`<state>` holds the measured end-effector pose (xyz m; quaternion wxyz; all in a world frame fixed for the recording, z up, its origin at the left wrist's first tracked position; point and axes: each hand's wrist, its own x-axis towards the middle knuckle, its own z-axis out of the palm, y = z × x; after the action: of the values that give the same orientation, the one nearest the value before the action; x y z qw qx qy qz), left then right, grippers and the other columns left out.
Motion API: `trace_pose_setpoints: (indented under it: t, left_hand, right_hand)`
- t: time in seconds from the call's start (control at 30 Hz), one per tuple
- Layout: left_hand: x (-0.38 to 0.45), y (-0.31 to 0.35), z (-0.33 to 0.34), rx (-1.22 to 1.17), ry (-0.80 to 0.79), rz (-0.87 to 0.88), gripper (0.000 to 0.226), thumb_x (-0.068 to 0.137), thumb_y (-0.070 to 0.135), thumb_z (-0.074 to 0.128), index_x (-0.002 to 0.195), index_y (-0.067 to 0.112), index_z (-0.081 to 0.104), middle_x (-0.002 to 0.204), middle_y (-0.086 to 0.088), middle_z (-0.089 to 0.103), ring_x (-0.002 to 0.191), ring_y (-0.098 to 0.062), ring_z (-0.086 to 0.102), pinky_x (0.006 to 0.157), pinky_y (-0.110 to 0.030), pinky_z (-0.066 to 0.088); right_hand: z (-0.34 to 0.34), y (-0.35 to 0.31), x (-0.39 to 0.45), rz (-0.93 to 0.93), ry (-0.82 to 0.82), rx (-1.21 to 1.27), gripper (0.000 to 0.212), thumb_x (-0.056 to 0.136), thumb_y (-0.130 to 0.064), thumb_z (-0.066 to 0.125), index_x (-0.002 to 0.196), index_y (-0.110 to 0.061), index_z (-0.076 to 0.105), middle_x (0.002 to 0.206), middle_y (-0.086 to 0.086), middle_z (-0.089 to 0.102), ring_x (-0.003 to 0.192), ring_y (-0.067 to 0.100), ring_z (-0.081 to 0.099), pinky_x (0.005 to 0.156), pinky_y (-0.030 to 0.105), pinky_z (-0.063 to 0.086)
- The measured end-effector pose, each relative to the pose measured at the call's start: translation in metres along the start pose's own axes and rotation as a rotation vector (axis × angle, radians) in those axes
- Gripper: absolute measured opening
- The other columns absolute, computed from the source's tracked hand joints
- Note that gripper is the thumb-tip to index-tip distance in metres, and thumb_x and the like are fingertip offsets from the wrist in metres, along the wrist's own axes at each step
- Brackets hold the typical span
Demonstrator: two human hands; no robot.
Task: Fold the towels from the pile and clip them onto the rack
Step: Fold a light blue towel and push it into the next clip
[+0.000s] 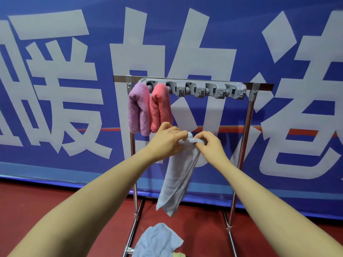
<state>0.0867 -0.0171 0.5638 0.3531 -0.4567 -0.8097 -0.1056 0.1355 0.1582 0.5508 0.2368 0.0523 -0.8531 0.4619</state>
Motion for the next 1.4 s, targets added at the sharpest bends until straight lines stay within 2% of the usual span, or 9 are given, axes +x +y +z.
trace_pose_setpoints:
  t: [0.2, 0.37, 0.6, 0.77, 0.93, 1.13, 1.23, 1.33, 1.4]
  left_hand:
    - [-0.002, -0.003, -0.001, -0.018, -0.051, 0.019, 0.015, 0.07, 0.024, 0.057, 0.081, 0.014, 0.057, 0.078, -0.001, 0.066, 0.078, -0.024, 0.062, 0.08, -0.03, 0.023]
    - [-0.004, -0.002, -0.003, -0.04, -0.093, 0.034, 0.019, 0.075, 0.028, 0.052, 0.085, 0.014, 0.058, 0.084, -0.002, 0.067, 0.084, -0.022, 0.061, 0.083, -0.03, 0.022]
    - [-0.008, -0.002, -0.003, -0.02, -0.122, 0.054, 0.017, 0.075, 0.027, 0.054, 0.085, 0.014, 0.058, 0.076, 0.0, 0.065, 0.077, -0.021, 0.06, 0.082, -0.031, 0.023]
    - [-0.014, -0.01, -0.005, 0.117, -0.142, 0.042, 0.027, 0.073, 0.032, 0.037, 0.084, 0.016, 0.057, 0.068, 0.002, 0.061, 0.069, -0.023, 0.056, 0.073, -0.033, 0.029]
    - [-0.019, -0.017, -0.006, 0.153, -0.209, 0.027, 0.016, 0.08, 0.028, 0.049, 0.091, 0.018, 0.057, 0.076, 0.002, 0.064, 0.073, -0.024, 0.056, 0.072, -0.034, 0.032]
    - [-0.027, -0.004, 0.001, -0.11, -0.119, -0.278, 0.029, 0.087, 0.044, 0.049, 0.09, 0.015, 0.054, 0.072, -0.001, 0.064, 0.068, -0.022, 0.054, 0.086, -0.034, 0.033]
    - [-0.024, 0.003, 0.005, -0.297, -0.037, -0.405, 0.022, 0.087, 0.032, 0.056, 0.085, 0.01, 0.051, 0.069, -0.007, 0.06, 0.066, -0.027, 0.054, 0.083, -0.034, 0.035]
    - [-0.02, 0.007, 0.002, -0.345, -0.018, -0.412, 0.014, 0.086, 0.016, 0.059, 0.087, 0.009, 0.047, 0.073, -0.008, 0.059, 0.069, -0.031, 0.055, 0.072, -0.036, 0.04]
    - [-0.017, 0.01, -0.001, -0.36, -0.018, -0.41, 0.016, 0.085, 0.011, 0.058, 0.095, 0.009, 0.045, 0.081, -0.004, 0.062, 0.075, -0.031, 0.057, 0.074, -0.039, 0.045]
  right_hand:
    - [-0.005, 0.003, -0.003, -0.04, -0.156, 0.06, 0.041, 0.089, 0.0, 0.051, 0.123, -0.023, 0.052, 0.077, 0.0, 0.047, 0.067, 0.008, 0.045, 0.06, 0.017, 0.044]
    - [-0.007, 0.007, 0.0, -0.052, -0.193, -0.063, 0.026, 0.084, -0.004, 0.057, 0.103, -0.021, 0.064, 0.093, 0.008, 0.062, 0.081, 0.023, 0.059, 0.07, 0.036, 0.053]
    - [-0.007, 0.007, 0.001, -0.017, -0.295, -0.247, 0.011, 0.084, -0.012, 0.059, 0.094, -0.012, 0.063, 0.077, -0.003, 0.06, 0.064, 0.008, 0.05, 0.057, 0.018, 0.041]
    - [-0.011, 0.01, 0.001, -0.17, -0.229, -0.392, 0.006, 0.086, -0.021, 0.058, 0.087, -0.016, 0.054, 0.08, -0.01, 0.05, 0.07, 0.014, 0.049, 0.063, 0.031, 0.044]
    - [-0.009, 0.008, -0.003, -0.254, -0.156, -0.336, 0.012, 0.086, -0.02, 0.062, 0.082, -0.018, 0.05, 0.079, -0.008, 0.052, 0.071, 0.019, 0.051, 0.065, 0.037, 0.046]
    - [-0.011, -0.004, -0.002, -0.24, -0.115, -0.171, 0.009, 0.092, -0.02, 0.059, 0.096, -0.012, 0.06, 0.087, -0.002, 0.064, 0.084, 0.012, 0.06, 0.078, 0.029, 0.051]
    - [-0.014, -0.004, 0.001, -0.288, -0.147, -0.272, 0.015, 0.095, -0.024, 0.054, 0.103, -0.012, 0.059, 0.09, -0.002, 0.066, 0.084, 0.013, 0.062, 0.077, 0.035, 0.053]
    - [-0.017, -0.001, 0.001, -0.317, -0.176, -0.362, 0.02, 0.095, -0.026, 0.052, 0.109, -0.013, 0.057, 0.095, 0.0, 0.067, 0.085, 0.015, 0.062, 0.077, 0.039, 0.053]
    - [-0.018, 0.001, 0.001, -0.297, -0.193, -0.38, 0.03, 0.095, -0.024, 0.053, 0.123, -0.014, 0.052, 0.104, 0.002, 0.066, 0.092, 0.018, 0.062, 0.082, 0.038, 0.053]
